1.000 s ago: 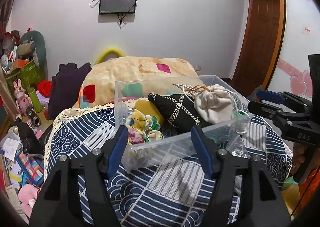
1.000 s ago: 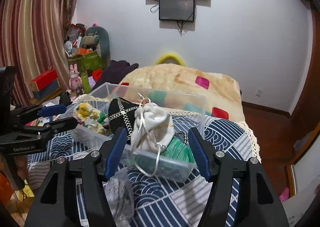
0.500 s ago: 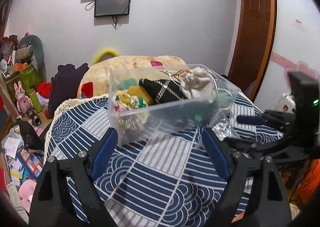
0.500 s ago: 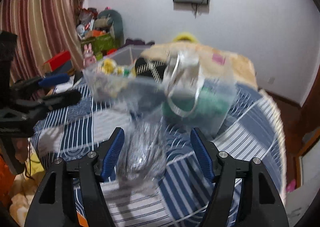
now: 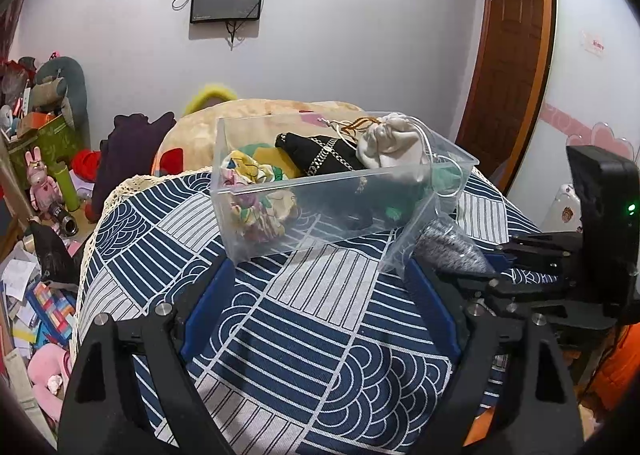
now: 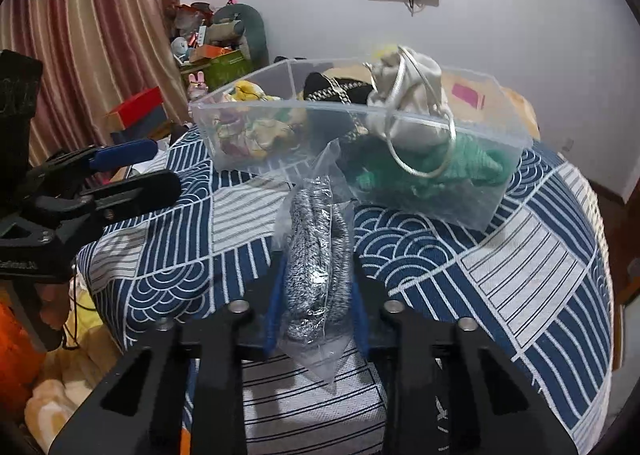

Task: Organize soft objects
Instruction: 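Grasp the clear bag holding the grey sock with the right tool, then lower the bag into the box and open the right tool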

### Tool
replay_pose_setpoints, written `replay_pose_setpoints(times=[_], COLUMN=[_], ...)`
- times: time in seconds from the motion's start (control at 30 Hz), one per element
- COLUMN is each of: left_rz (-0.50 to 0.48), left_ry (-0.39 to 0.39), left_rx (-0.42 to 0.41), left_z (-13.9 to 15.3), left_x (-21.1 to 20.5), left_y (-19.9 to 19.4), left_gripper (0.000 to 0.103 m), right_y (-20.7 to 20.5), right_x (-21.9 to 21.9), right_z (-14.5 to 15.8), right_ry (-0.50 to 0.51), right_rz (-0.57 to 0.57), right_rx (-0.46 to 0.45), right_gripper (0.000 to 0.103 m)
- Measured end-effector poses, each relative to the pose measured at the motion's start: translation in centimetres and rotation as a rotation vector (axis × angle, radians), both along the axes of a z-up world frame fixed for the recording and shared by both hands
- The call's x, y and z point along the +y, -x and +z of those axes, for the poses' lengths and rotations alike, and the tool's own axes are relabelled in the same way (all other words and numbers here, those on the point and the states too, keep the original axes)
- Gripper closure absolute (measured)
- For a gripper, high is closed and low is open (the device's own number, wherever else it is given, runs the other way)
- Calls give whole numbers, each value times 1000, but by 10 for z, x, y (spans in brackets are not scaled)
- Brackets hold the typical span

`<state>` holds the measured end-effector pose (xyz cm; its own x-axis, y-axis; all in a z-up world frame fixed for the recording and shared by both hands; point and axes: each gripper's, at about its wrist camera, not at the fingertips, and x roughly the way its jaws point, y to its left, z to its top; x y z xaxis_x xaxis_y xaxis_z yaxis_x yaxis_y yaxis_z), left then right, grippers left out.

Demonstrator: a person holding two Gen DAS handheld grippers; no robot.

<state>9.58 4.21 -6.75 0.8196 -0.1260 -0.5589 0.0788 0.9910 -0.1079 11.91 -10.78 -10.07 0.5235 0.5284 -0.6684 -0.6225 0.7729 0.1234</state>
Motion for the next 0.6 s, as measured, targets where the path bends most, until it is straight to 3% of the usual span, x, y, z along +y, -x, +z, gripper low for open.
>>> replay_pose_setpoints(times=[0.37,0.6], left_rz=[58,95], left_ry=[16,7], left_rx=[-54,-95], left_z=[13,21], left_x=[18,26], left_y=[5,6], left_gripper=[16,10], right_y=[-12,-36], right_x=[12,46], right_z=[63,79], right_ry=[-85,-65], right_rz=[-42,-35], right_rx=[-175,-244], right_gripper=[83,83])
